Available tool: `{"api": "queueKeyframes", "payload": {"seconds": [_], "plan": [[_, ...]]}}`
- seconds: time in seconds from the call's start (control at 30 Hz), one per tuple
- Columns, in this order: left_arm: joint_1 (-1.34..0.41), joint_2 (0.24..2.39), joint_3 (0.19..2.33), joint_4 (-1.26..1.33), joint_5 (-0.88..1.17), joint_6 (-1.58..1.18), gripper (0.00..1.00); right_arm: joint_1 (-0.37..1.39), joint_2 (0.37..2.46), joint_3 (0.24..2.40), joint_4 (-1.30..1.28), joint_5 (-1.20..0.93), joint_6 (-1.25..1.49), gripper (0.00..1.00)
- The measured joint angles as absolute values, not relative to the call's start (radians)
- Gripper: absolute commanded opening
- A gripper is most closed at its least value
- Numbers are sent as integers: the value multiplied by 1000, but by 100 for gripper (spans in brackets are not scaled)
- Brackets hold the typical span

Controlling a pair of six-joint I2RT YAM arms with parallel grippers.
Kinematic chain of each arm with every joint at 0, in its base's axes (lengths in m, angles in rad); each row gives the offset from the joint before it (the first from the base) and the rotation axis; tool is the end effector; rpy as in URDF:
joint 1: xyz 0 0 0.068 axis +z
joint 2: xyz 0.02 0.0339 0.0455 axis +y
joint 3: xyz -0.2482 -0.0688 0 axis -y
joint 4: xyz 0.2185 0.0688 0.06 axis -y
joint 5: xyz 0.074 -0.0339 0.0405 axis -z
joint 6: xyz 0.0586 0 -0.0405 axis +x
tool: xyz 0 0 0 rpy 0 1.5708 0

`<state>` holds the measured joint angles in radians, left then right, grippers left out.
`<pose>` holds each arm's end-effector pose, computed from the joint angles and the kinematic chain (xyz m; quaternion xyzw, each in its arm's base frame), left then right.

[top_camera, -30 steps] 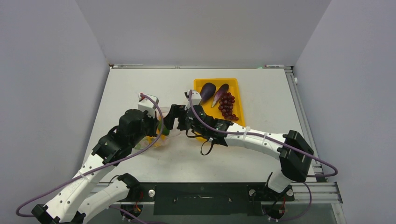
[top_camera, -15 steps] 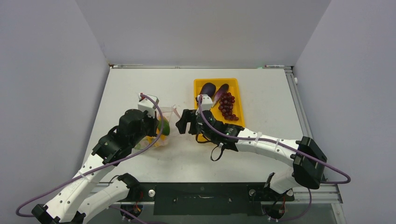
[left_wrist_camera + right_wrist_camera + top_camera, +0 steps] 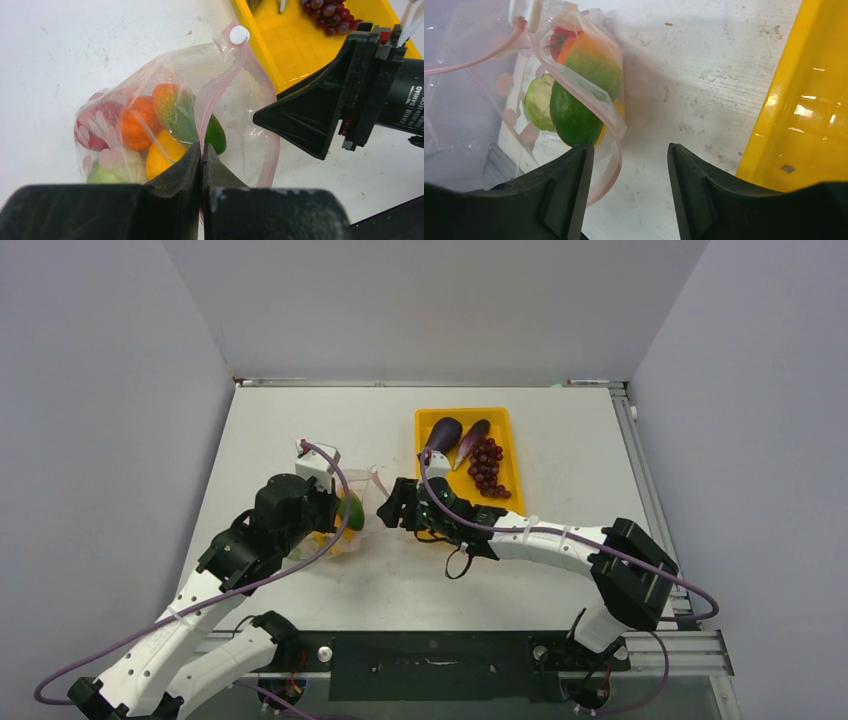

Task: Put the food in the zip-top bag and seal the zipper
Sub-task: Adjust the zipper food storage bag at the center of the board.

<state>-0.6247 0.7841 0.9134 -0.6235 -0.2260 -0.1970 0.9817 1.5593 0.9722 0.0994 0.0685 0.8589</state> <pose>0.1445 -0.0880 0.3143 0.1246 0.8459 -0.1147 0.5057 0.1974 0.2882 0.2285 -0.0349 0.8559 0.3922 0.3353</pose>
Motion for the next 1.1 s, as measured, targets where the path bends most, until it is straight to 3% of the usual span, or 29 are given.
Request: {"api": "queueKeyframes", "payload": {"seconds": [0.17,0.3,1.1], "plan": [[-625,784,913,-623,-226,-197,0,974,1601,972,132,33,888,32],[-625,784,913,-624,-226,-197,0,963,1613,973,153,17,908,7],[-624,710,904,-601,-233,-198,0,961,1481,1100,50,81,763,5]]}}
